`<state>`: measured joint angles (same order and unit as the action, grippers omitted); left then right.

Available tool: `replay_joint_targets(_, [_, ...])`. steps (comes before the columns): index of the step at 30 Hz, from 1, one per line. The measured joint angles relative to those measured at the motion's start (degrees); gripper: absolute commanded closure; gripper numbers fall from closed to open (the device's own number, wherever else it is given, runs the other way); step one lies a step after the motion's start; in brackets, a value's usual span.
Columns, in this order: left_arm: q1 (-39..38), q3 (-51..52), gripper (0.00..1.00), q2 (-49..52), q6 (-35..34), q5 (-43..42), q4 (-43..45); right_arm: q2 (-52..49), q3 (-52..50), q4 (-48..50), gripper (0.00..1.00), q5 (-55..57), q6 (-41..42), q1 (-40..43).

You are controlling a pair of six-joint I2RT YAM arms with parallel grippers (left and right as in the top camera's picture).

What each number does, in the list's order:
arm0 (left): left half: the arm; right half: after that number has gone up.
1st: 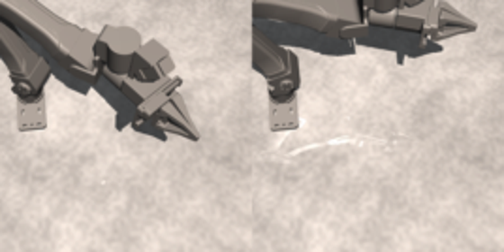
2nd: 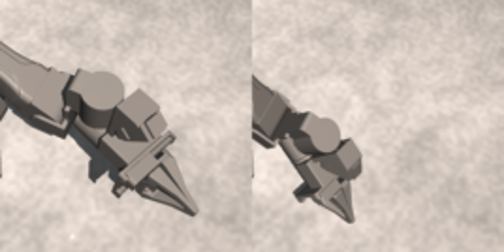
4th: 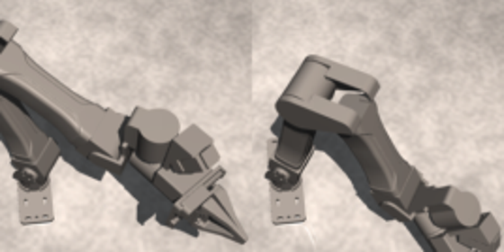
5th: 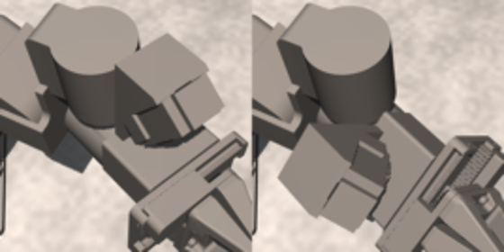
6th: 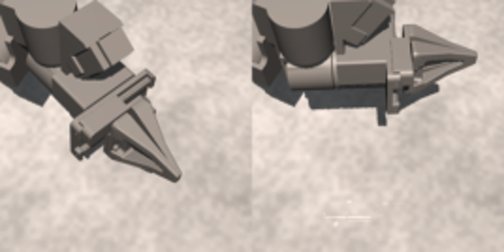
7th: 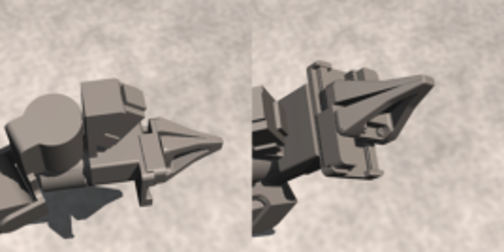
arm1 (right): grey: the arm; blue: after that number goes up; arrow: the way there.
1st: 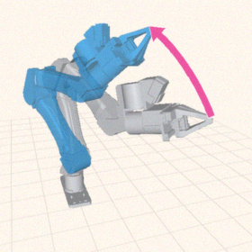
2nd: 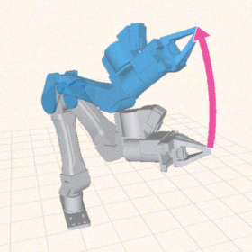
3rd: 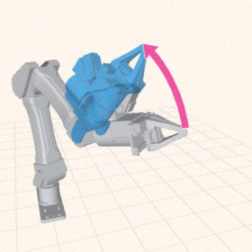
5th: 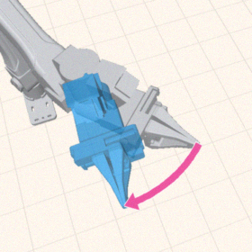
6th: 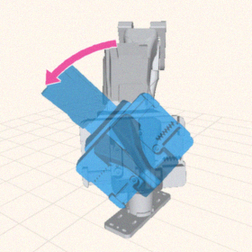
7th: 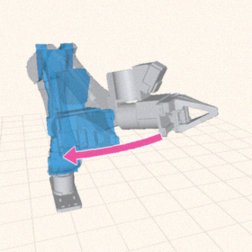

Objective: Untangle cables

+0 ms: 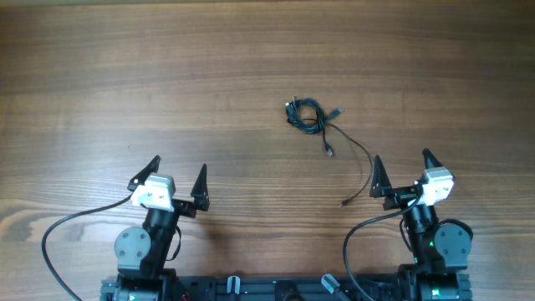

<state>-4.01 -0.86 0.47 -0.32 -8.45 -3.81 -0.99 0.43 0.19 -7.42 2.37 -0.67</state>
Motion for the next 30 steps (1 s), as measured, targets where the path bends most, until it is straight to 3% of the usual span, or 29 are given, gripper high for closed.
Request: replay_joint_targets(30, [-0.04, 0.00, 0.00, 0.00, 0.09, 3.65, -0.22, 0.00, 0.00, 0.00, 0.00, 0.00, 0.00, 0.00])
